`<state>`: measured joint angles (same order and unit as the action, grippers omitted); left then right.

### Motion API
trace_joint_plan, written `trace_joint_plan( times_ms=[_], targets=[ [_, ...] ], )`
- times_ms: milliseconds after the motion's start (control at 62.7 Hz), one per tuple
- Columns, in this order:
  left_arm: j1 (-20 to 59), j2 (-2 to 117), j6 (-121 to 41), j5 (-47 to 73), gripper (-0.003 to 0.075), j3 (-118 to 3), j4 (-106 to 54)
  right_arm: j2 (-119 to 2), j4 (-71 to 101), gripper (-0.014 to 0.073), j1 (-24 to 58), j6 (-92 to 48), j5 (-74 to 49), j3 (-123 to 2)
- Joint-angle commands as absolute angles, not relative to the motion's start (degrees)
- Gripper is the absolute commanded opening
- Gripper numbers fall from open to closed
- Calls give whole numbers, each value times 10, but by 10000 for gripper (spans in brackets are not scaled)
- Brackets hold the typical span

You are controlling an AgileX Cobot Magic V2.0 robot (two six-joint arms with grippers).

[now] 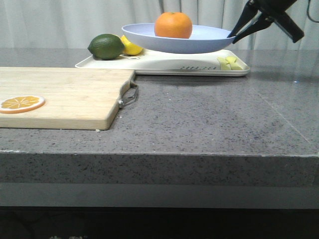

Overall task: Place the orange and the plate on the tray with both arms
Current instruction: 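Lift the plate with the right gripper and move it over the white tray, then lower the plate onto the white tray and open the right gripper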

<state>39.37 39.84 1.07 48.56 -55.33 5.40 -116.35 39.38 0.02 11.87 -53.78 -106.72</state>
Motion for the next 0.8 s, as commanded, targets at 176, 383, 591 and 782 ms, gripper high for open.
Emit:
trace_joint_plan(
  times_ms=[176,383,591,782],
  targets=[
    [392,399,23,443,611,-569,54,-1219,413,-70,6,179,-522,-1217],
    [392,399,24,443,611,-569,54,-1266,365,-70,14,225,-539,-1286],
    [392,399,24,443,611,-569,54,-1287,351,-70,18,237,-543,-1304],
    [392,399,24,443,611,-569,62,-1292,352,-70,18,237,-535,-1304]
  ],
)
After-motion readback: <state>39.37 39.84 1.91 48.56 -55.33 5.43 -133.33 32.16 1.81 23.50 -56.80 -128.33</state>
